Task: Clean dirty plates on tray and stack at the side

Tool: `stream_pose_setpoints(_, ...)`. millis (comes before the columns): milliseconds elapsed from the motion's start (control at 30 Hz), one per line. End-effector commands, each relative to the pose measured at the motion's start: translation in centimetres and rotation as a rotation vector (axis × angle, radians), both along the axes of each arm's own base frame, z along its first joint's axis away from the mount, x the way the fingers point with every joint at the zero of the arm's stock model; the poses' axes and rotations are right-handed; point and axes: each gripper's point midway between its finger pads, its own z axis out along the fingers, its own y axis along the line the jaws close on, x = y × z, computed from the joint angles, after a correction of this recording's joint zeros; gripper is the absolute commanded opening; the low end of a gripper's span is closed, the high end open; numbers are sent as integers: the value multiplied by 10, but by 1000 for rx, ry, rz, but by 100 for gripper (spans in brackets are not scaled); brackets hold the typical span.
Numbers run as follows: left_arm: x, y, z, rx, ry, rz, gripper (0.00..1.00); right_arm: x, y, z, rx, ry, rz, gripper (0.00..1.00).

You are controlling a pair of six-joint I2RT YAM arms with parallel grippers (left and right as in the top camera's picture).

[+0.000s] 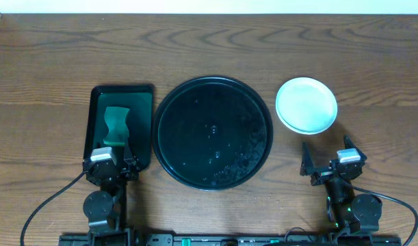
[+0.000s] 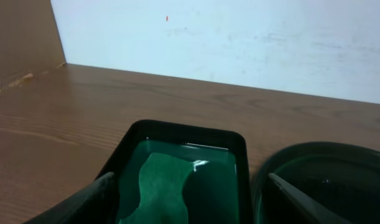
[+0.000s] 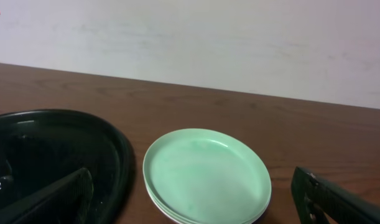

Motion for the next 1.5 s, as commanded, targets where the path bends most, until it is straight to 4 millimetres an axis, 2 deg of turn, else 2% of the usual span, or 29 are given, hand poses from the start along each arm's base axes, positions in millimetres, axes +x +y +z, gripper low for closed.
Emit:
stream_pose_setpoints(0,-1,0,-14,13,49,0,74,0,0,0,-7,-1,0,99)
stream_pose_setpoints(1467,-1,0,-19,10,71,0,74,0,0,-1,-7,-1,0,99)
